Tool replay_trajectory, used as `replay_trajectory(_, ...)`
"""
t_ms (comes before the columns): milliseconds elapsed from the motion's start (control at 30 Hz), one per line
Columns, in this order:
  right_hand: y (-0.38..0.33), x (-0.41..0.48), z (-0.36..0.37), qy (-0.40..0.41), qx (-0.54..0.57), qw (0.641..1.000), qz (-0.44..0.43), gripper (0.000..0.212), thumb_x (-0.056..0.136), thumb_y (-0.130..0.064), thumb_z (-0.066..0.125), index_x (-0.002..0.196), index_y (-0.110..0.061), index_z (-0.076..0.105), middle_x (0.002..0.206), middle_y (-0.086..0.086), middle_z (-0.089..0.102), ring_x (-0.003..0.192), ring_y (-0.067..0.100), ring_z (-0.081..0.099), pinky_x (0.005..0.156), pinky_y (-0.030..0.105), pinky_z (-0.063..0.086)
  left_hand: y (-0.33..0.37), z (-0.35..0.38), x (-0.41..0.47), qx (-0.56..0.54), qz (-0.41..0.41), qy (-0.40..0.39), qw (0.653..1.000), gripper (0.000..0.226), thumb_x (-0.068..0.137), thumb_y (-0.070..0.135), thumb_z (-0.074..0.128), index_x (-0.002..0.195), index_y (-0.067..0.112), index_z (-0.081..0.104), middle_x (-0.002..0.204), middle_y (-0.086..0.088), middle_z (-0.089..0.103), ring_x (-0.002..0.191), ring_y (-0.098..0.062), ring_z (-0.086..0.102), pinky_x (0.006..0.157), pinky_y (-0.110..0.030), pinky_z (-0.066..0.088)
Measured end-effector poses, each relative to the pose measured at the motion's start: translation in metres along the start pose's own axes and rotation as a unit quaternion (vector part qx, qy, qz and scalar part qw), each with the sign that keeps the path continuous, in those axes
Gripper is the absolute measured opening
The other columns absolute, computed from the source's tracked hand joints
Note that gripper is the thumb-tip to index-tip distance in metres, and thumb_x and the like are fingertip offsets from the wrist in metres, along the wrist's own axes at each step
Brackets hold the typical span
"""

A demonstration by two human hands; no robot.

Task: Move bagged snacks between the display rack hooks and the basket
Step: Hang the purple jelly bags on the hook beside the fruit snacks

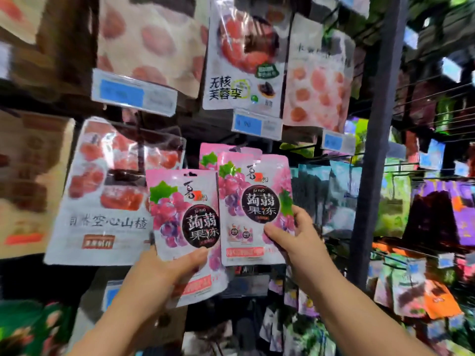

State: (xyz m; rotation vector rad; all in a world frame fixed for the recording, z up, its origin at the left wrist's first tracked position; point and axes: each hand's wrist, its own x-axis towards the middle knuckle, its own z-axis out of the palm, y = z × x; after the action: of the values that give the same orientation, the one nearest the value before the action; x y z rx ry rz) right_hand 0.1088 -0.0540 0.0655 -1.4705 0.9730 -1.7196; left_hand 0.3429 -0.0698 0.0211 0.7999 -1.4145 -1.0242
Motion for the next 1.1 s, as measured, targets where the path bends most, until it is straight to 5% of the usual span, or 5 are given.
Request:
replay_trajectory(100, -0.007, 0.011, 0.017, 0.005, 0.020, 1.000, -0.002, 0.053, 0.086, 0.002, 0.068, 0.130, -0.015, 0.045, 0.113, 0.011, 0.067, 0.084, 0.015, 0.074, 0.065, 0.019, 0.056, 0.006, -0.013, 0.003, 0.011, 0.019, 0.005, 1.000, 0.049, 0.043, 0.056, 0.081, 0.084, 0.030, 0.077, 0.081, -0.003, 0.077, 0.074, -0.019, 0.071, 0.082, -0.050, 0.055)
replay_trajectory(267, -0.014, 0.022, 0.032, 0.012, 0.020, 1.000, -0.020, 0.055, 0.086, 0.000, 0.068, 0.132, -0.015, 0.042, 0.110, 0.008, 0.068, 0.087, 0.017, 0.074, 0.069, 0.024, 0.059, 0.013, -0.025, 0.005, 0.027, 0.038, 0.018, 0.999, 0.015, 0.075, 0.024, 0.083, 0.076, 0.013, 0.073, 0.064, 0.003, 0.073, 0.053, -0.003, 0.066, 0.053, -0.019, 0.049)
replay_trajectory(733, 0.001, 0.057, 0.039, 0.018, -0.011, 0.999, 0.035, 0.038, 0.089, -0.008, 0.070, 0.121, -0.016, 0.050, 0.110, 0.013, 0.071, 0.092, 0.027, 0.073, 0.082, 0.041, 0.059, 0.011, -0.036, 0.016, -0.010, 0.048, 0.040, 0.998, 0.018, 0.071, 0.031, 0.086, 0.085, 0.023, 0.077, 0.084, -0.008, 0.077, 0.079, -0.028, 0.074, 0.078, -0.045, 0.057)
replay_trajectory(833, 0.010, 0.064, 0.036, 0.023, -0.087, 0.995, 0.029, 0.034, 0.088, -0.016, 0.072, 0.118, -0.019, 0.054, 0.113, 0.010, 0.070, 0.095, 0.022, 0.071, 0.078, 0.035, 0.058, 0.013, -0.039, 0.015, -0.018, 0.047, 0.058, 0.997, 0.012, 0.076, 0.020, 0.082, 0.078, 0.012, 0.074, 0.072, -0.005, 0.075, 0.066, -0.024, 0.073, 0.060, -0.031, 0.053)
replay_trajectory(1100, 0.001, 0.037, 0.042, 0.168, -0.352, 0.906, -0.165, 0.051, 0.085, -0.033, 0.072, 0.127, -0.024, 0.044, 0.117, -0.005, 0.047, 0.112, 0.014, 0.044, 0.097, 0.033, 0.040, 0.021, -0.025, 0.024, -0.032, 0.045, 0.006, 0.998, 0.057, 0.054, 0.051, 0.087, 0.091, 0.010, 0.074, 0.090, -0.022, 0.073, 0.085, -0.039, 0.070, 0.079, -0.055, 0.057)
